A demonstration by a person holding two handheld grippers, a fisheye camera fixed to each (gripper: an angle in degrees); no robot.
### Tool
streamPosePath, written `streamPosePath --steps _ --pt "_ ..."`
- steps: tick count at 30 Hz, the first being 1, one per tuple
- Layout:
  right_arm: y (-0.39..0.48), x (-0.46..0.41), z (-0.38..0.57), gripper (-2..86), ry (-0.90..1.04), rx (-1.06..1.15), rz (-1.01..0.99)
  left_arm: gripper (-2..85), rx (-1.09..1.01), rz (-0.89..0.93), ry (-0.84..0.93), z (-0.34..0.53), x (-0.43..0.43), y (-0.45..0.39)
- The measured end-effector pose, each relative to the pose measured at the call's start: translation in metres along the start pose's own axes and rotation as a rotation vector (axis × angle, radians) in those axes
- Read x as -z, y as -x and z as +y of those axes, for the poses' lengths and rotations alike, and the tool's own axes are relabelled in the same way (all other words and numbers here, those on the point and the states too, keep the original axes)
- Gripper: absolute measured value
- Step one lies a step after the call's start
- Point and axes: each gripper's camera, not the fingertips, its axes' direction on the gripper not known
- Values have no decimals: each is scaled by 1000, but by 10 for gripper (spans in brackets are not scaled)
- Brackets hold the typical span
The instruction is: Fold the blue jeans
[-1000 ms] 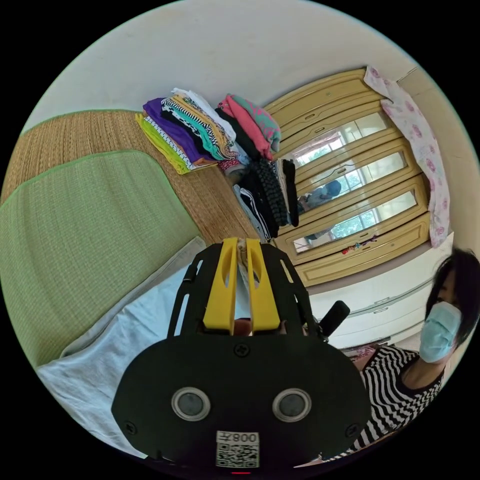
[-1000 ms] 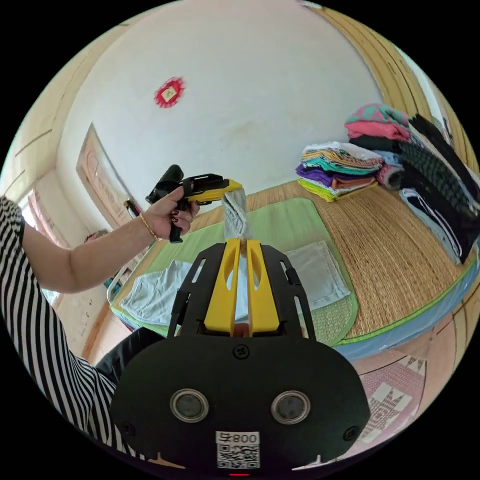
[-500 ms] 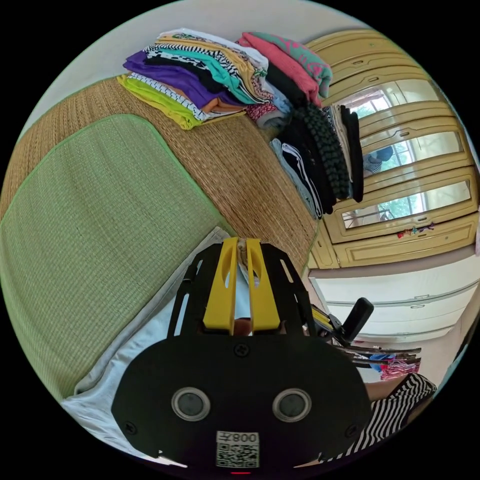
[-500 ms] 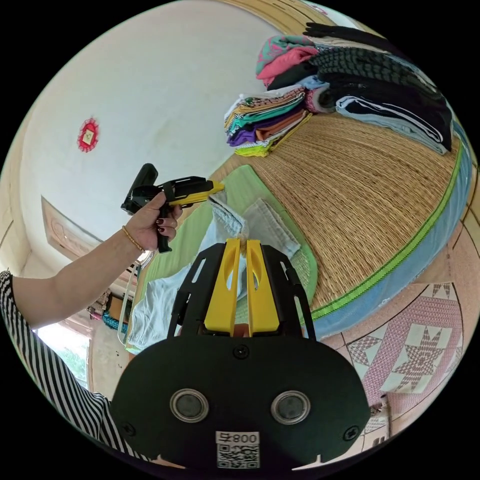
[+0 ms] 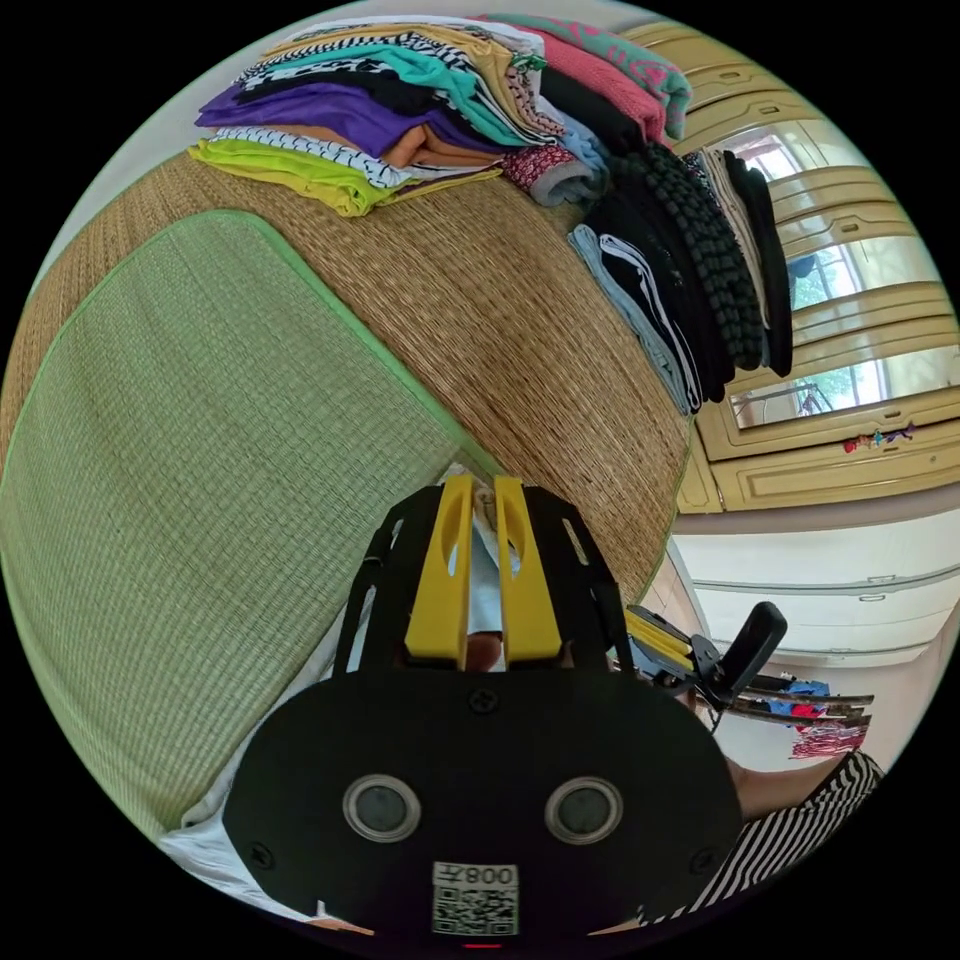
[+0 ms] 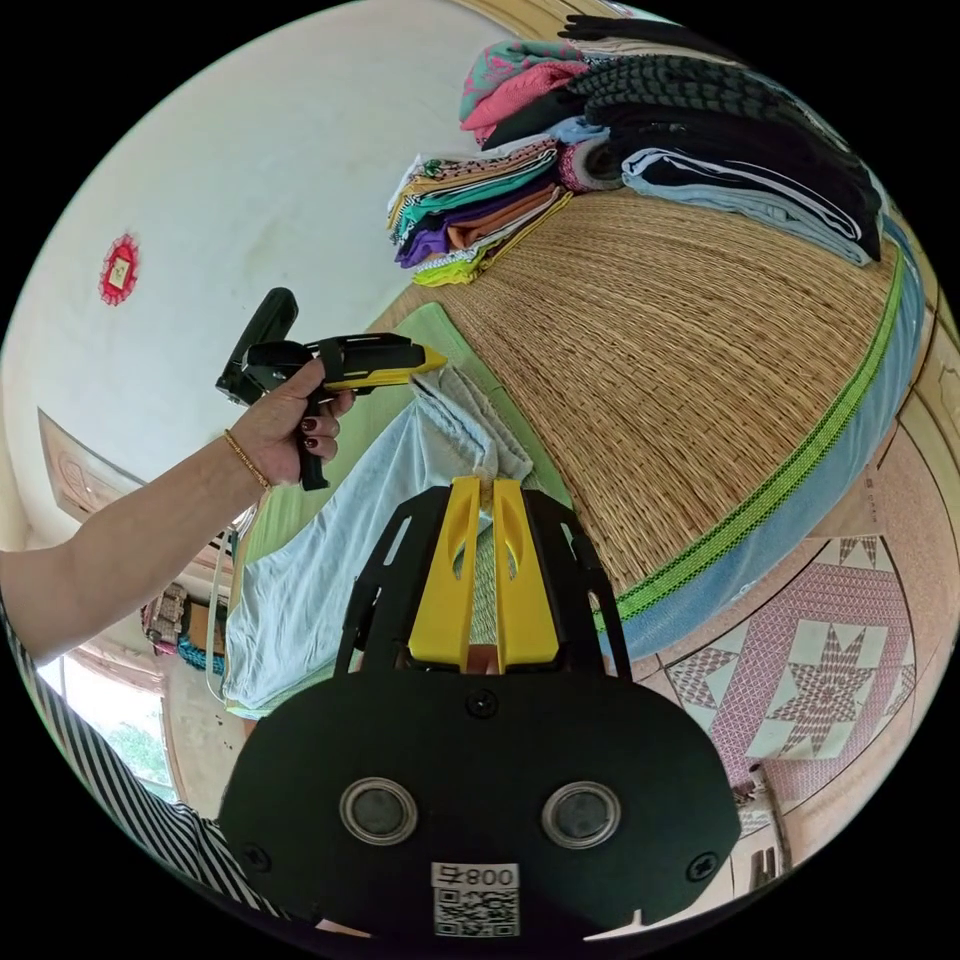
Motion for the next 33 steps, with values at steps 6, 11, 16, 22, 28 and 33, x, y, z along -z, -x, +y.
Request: streamPosePath --steps 6,11,16,22,28,33 --pt "-24 0 -1 22 -3 -44 -40 22 -43 11 -107 3 14 -23" --pt "-43 4 -2 22 -17 -96 -89 18 -115 -16 -127 15 20 -48" --pt "-58 10 -1 23 -16 -136 -153 8 -221 -201 28 27 -17 -85" --pt "-64 6 -4 24 -2 -145 -159 2 -273 -352 7 30 -21 -119" --pt "-66 -1 -4 26 10 -152 -159 6 -314 -401 53 38 -28 -137" --pt "-66 -4 -1 27 11 -158 -162 2 -358 -456 82 39 -28 -156"
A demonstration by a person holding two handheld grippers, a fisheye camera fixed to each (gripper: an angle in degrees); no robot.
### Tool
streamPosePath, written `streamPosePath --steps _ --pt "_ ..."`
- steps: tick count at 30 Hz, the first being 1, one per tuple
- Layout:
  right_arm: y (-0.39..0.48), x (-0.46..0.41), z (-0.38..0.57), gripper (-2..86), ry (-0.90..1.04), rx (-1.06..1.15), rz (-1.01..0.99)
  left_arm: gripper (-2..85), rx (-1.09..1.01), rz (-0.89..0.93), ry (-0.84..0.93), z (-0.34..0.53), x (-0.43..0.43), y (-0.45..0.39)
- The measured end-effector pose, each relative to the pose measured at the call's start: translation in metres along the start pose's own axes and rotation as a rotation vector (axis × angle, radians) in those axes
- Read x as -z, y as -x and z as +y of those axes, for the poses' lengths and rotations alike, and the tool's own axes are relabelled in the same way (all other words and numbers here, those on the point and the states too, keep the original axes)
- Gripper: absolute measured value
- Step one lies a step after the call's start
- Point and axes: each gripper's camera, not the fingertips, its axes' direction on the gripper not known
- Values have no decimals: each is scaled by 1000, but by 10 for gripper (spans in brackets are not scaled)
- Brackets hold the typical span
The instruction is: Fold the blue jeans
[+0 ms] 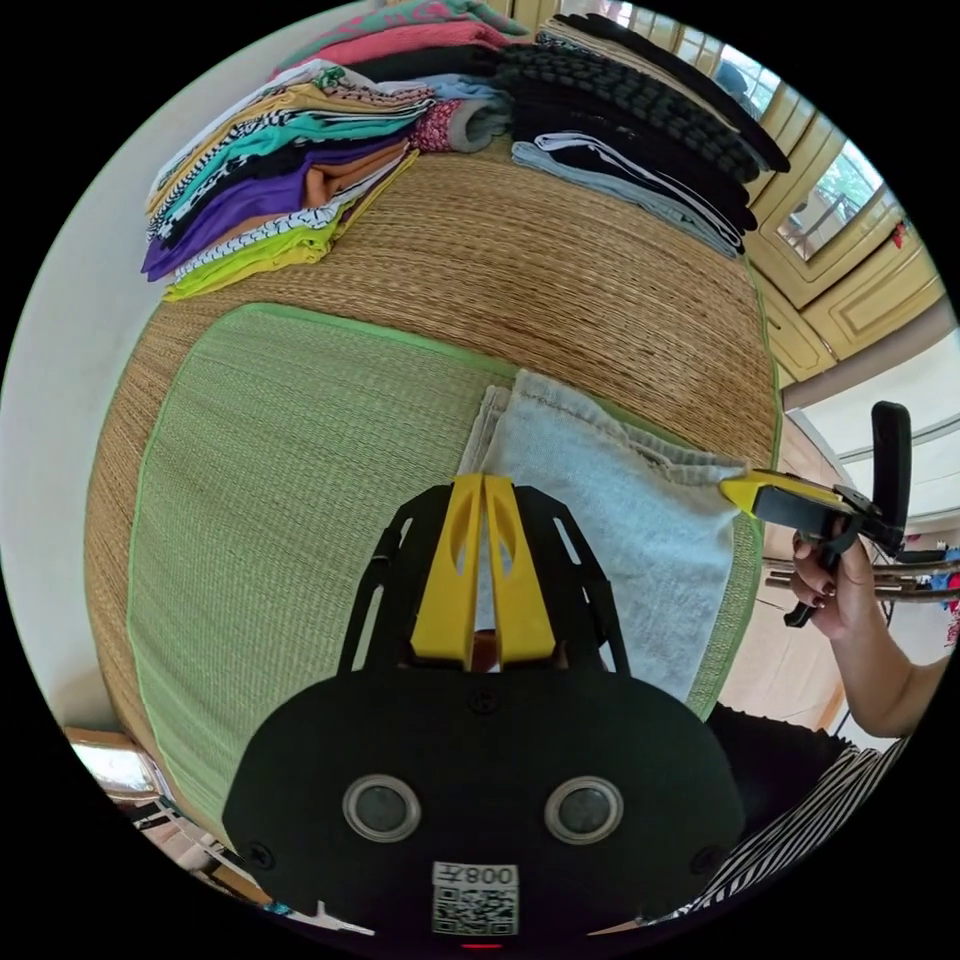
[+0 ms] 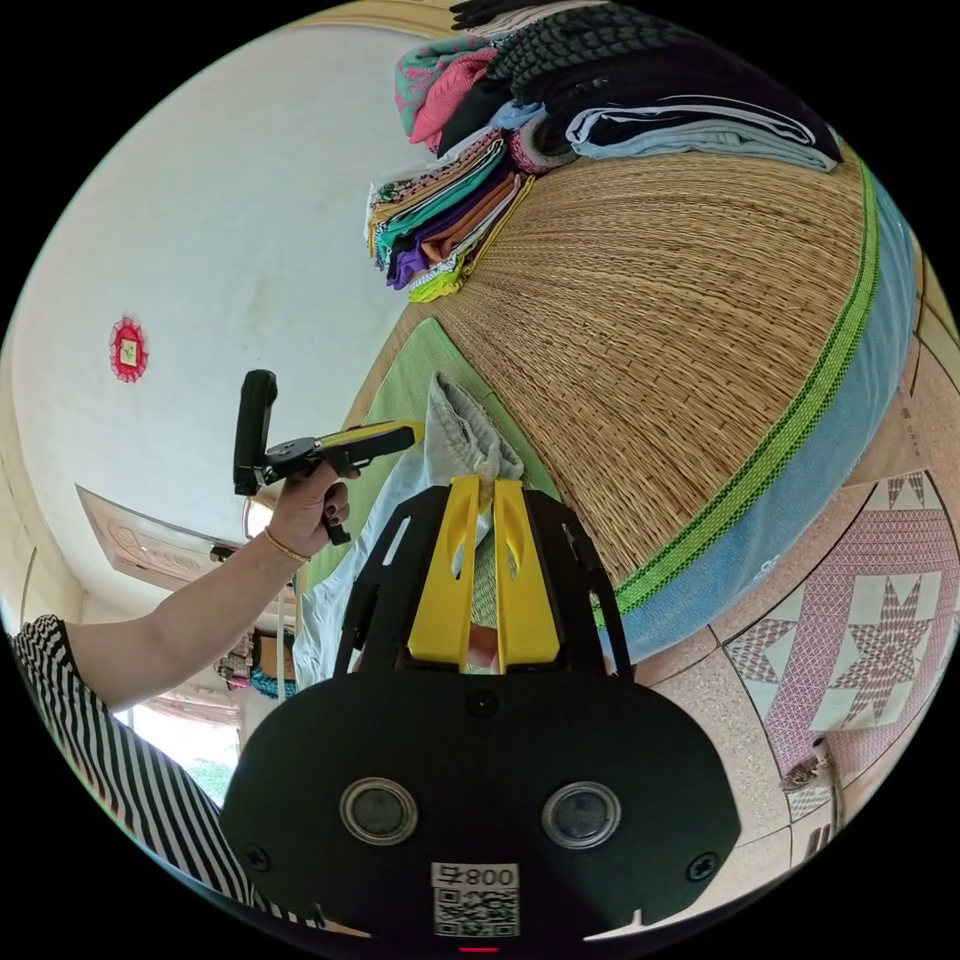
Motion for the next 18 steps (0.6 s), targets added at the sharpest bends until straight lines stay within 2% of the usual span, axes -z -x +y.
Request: streamPosePath --steps 5,9,13,18 --pt "0 1 4 30 -20 -23 -10 3 41 -50 0 11 7 2" --pt "10 4 9 29 -40 -13 40 15 65 86 -41 24 18 7" --pt "22 5 12 27 -60 -4 96 49 2 35 15 30 12 -4" --pt "55 -3 19 24 -59 76 141 21 -32 10 14 36 23 -7"
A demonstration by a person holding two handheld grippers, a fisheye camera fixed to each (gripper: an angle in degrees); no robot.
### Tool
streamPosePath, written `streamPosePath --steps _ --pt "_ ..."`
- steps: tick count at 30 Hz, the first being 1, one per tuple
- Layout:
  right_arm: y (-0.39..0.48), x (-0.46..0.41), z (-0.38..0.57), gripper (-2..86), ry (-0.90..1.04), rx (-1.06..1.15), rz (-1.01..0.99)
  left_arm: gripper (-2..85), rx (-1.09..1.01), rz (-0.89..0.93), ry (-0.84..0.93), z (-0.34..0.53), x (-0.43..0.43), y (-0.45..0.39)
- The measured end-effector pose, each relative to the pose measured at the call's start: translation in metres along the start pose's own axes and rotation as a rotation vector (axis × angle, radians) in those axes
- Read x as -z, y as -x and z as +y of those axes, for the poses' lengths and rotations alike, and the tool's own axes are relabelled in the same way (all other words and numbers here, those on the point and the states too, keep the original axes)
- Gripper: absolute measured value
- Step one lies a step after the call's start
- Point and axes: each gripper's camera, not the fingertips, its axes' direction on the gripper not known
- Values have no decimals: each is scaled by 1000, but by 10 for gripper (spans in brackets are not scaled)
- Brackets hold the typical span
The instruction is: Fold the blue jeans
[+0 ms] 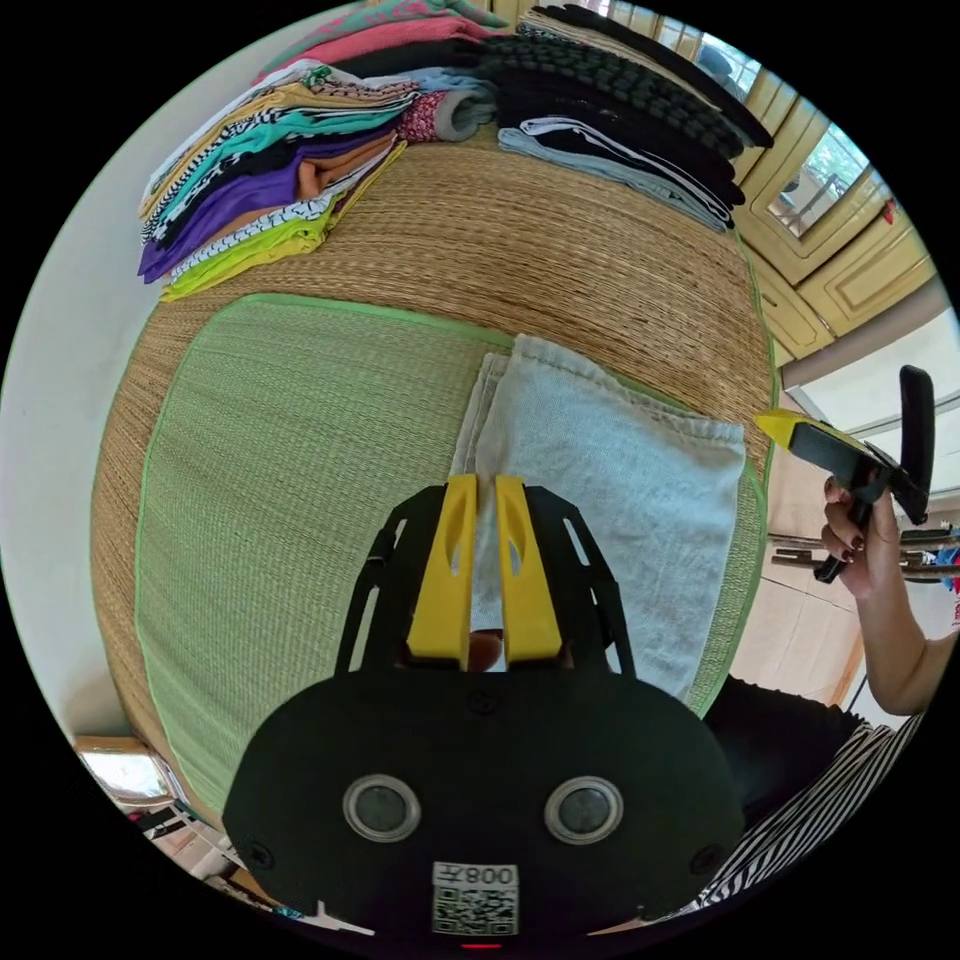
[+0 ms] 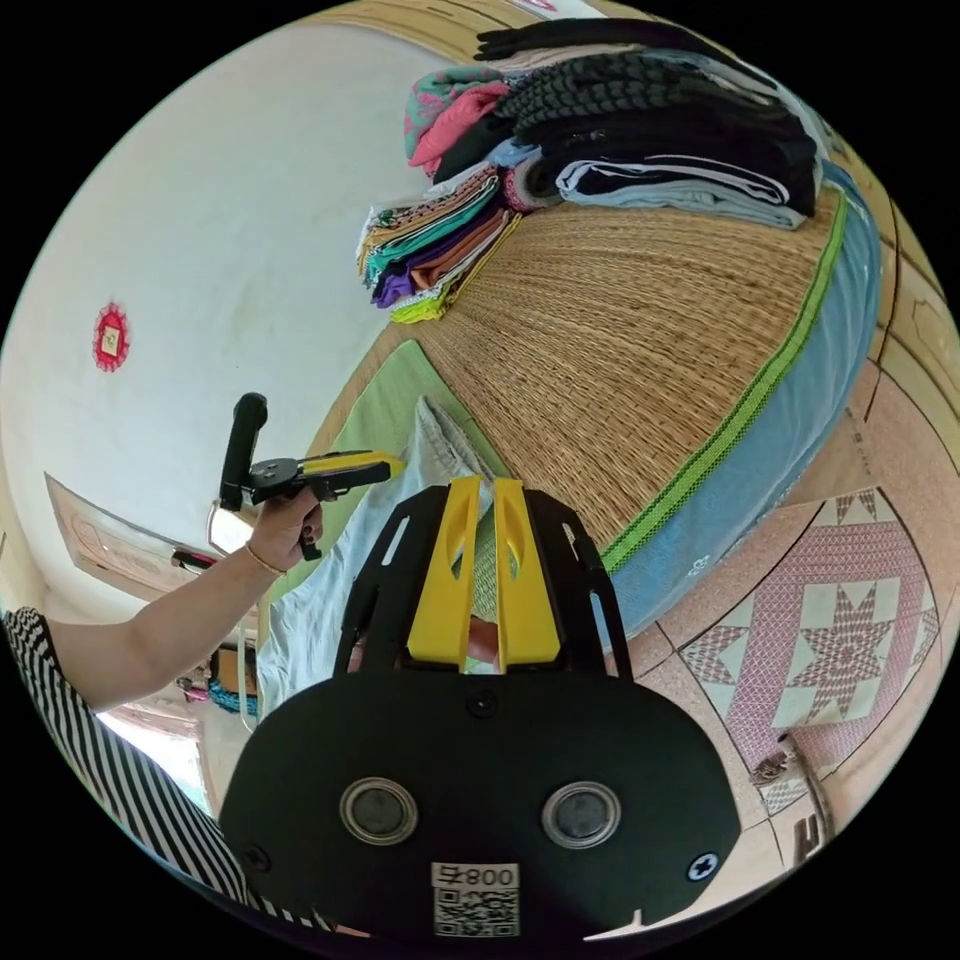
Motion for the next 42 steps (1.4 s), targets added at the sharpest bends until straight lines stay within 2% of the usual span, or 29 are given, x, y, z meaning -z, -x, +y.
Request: streamPosePath --steps 6,12,19,25,28,30,34,42 --pt "61 -33 -2 18 62 182 50 7 40 7 -29 20 11 14" --pt "81 -90 -3 4 169 244 239 7 91 -12 -33 42 19 28" --pt "105 -90 1 -1 143 248 204 3 230 7 -153 150 67 55" --pt "152 -109 16 1 172 331 109 2 330 -75 68 231 27 84" --pt "162 -136 22 1 238 351 131 1 383 -17 37 250 24 106" --pt "160 -148 24 1 271 346 178 1 388 -41 35 253 25 110" --pt "155 -149 23 -1 263 333 112 1 447 -25 -7 271 25 127" --pt "157 -149 23 -1 265 331 113 1 484 26 -45 281 26 148"
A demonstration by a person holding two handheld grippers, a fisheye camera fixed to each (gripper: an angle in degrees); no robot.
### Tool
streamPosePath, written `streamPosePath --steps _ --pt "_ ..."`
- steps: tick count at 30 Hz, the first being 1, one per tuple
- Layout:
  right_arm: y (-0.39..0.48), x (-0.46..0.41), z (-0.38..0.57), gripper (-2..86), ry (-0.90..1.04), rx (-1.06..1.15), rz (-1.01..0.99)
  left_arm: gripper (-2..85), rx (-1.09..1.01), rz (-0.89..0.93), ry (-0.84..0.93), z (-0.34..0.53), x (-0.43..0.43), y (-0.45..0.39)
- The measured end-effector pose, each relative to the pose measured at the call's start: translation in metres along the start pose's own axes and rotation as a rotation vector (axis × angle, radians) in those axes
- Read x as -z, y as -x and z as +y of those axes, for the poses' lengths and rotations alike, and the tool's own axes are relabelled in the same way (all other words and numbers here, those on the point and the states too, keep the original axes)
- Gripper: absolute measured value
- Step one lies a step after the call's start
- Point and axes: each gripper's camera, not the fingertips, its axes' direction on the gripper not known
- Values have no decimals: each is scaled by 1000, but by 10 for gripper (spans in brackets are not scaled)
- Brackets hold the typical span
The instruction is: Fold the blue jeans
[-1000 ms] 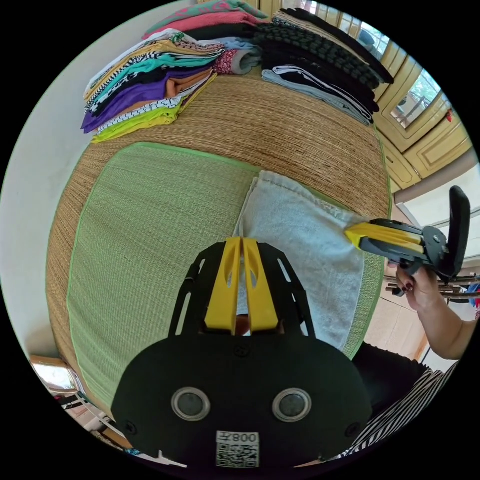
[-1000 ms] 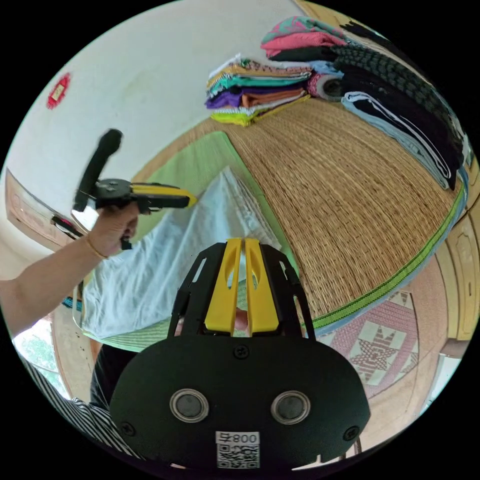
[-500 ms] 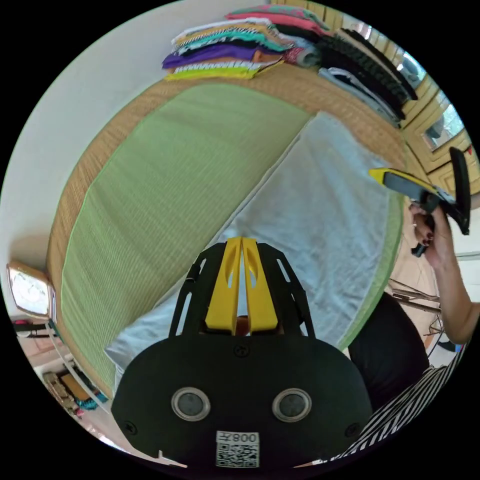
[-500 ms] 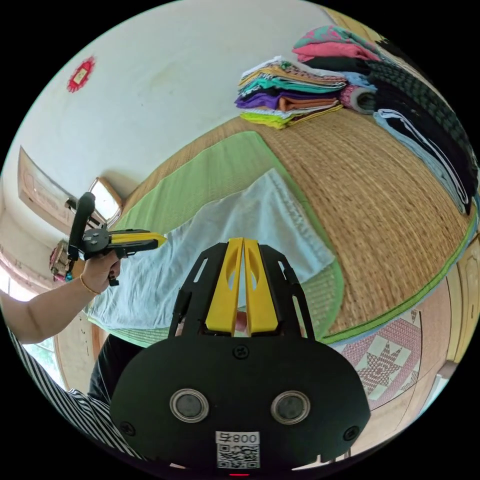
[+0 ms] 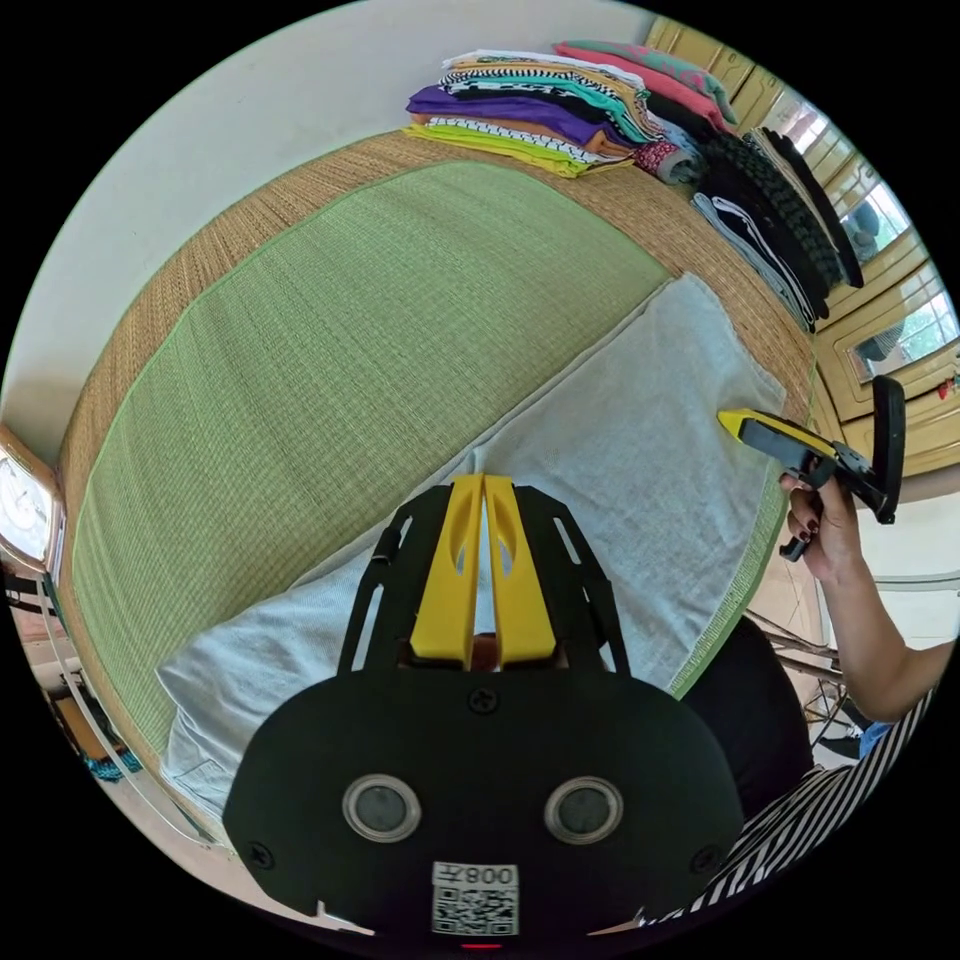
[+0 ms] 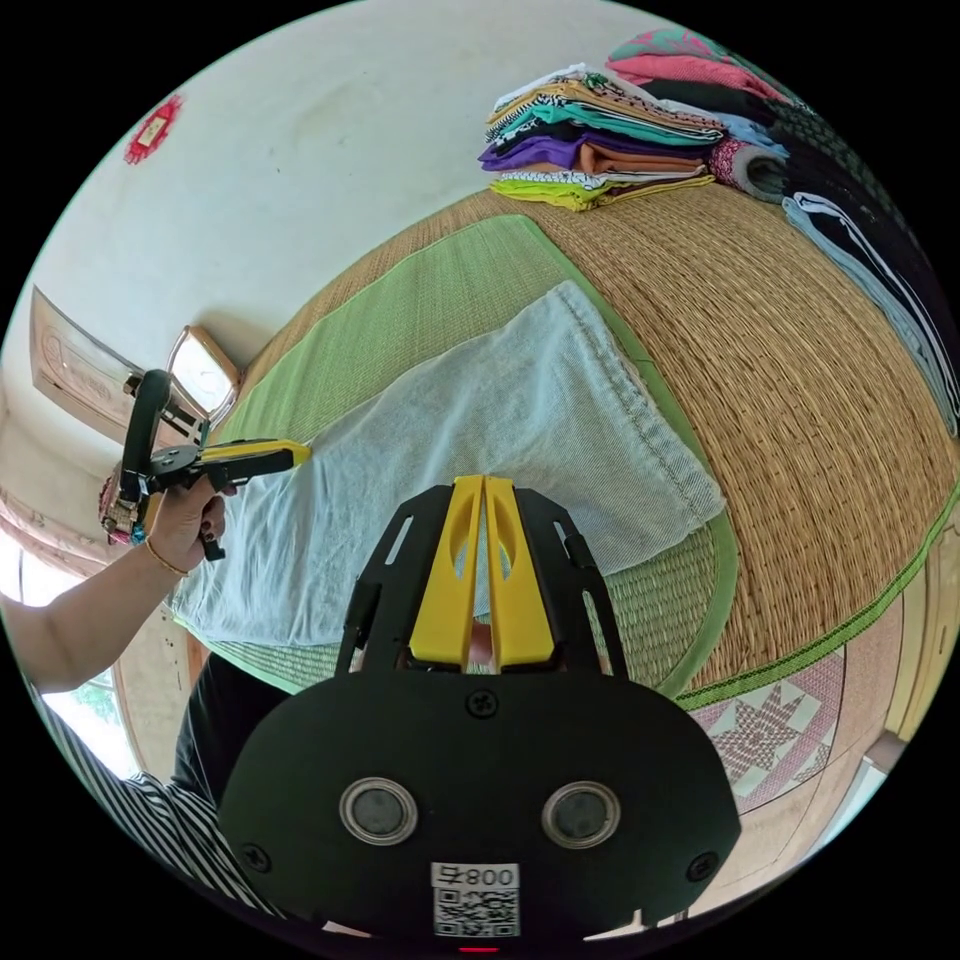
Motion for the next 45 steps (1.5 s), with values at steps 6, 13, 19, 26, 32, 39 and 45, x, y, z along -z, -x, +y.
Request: streamPosePath --steps 6,13,19,26,32,39,45 --pt "-10 19 7 1 -45 -29 -24 1 -90 128 -54 -17 5 -11" --pt "-31 47 31 3 -84 -95 -38 3 -229 283 -25 -60 -14 -39" --pt "-55 56 46 9 -89 -169 -25 13 -304 331 13 -95 -34 -59" --pt "-71 58 52 52 -79 -220 -10 51 -347 294 44 -131 -50 -77" --pt "-81 59 52 64 -77 -231 -6 62 -376 238 39 -164 -60 -94" --pt "-91 61 50 62 -78 -228 4 69 -403 179 114 -195 -93 -117" --pt "-103 71 51 70 -102 -246 4 73 -418 168 86 -213 -94 -129"
